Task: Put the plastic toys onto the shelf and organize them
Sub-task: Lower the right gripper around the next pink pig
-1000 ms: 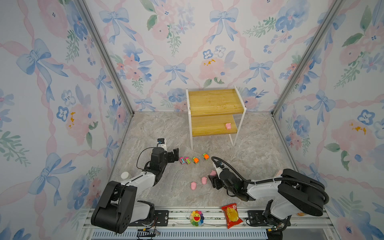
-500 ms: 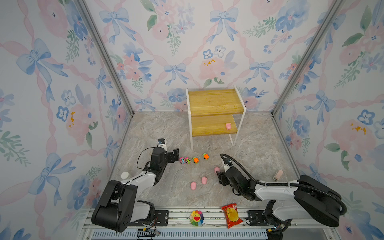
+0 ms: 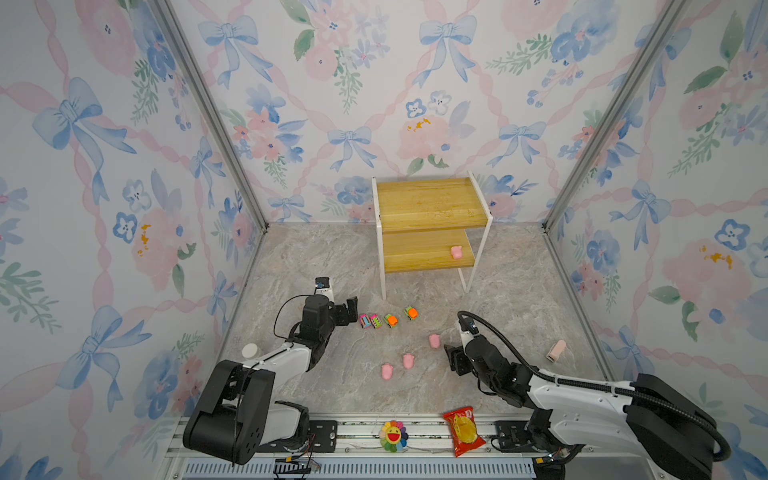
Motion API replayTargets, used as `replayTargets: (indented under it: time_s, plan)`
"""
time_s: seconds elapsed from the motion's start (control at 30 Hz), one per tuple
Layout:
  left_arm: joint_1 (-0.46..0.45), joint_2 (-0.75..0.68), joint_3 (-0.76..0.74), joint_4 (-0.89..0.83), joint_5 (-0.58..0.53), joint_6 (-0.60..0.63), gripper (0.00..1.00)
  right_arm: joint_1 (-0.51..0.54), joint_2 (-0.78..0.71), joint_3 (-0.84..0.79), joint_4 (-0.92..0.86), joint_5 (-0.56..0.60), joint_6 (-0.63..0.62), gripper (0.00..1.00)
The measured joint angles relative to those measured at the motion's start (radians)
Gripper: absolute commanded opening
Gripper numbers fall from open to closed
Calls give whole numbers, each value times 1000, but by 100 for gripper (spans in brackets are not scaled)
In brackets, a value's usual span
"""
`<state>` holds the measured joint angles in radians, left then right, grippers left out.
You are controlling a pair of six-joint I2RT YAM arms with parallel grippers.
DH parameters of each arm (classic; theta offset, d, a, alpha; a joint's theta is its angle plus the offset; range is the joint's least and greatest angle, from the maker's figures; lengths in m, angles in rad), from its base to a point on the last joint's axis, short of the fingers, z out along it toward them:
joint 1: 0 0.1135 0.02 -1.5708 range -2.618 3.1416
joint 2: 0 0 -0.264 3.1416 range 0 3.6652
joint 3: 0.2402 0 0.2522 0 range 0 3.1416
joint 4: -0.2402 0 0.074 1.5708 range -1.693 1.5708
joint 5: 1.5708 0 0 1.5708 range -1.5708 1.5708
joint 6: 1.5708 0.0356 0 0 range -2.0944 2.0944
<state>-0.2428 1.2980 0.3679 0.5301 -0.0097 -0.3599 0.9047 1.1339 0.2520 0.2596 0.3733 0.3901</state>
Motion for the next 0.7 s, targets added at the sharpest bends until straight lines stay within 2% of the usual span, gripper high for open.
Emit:
replayTargets:
  time_s: [0.37, 0.7]
  plan:
    - [-1, 0, 0, 0, 0, 0, 98, 100, 260, 27, 198, 24, 45, 69]
    - [-1, 6, 0, 0, 0, 0, 98, 92, 317, 27, 288, 51, 68, 68]
